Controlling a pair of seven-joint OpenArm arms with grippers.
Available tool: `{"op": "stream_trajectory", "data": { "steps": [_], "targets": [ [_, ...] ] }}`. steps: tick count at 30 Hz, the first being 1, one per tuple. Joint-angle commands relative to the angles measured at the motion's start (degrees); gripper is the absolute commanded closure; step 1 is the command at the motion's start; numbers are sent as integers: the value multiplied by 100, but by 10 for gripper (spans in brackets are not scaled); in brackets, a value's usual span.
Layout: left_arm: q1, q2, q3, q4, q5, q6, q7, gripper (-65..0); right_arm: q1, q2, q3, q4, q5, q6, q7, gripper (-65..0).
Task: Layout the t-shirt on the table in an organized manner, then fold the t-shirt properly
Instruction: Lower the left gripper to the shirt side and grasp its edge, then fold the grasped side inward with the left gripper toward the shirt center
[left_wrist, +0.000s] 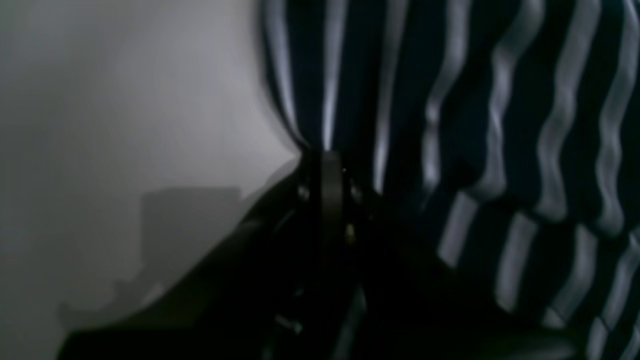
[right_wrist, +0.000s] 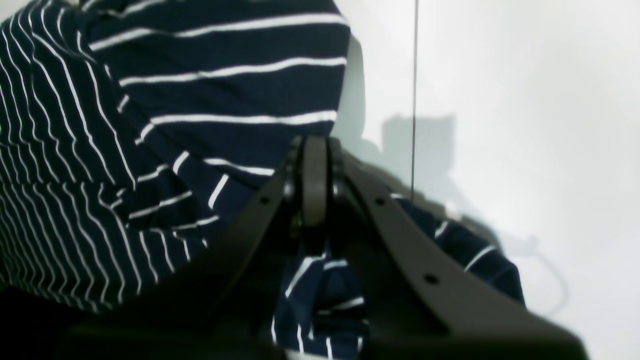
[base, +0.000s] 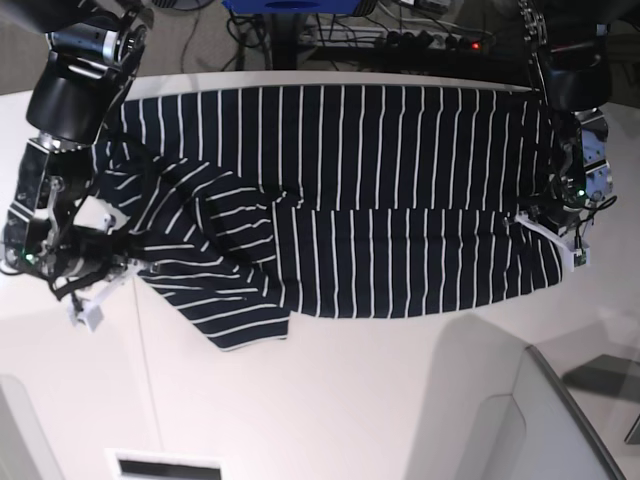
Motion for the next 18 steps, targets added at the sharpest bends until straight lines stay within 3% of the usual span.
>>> {"op": "stream_trajectory", "data": {
  "steps": [1,8,18],
  "targets": [
    [22,-135,-31,332,6,34,-48,0,135,43,-13,81,76,13,64,0],
    [998,6,-49,1985,58,42,92,0,135,43,-4,73,76,13,64,0],
    [1877,6,-31,3418,67,42,1121,0,135,43,-4,73,76,4,64,0]
  ]
}}
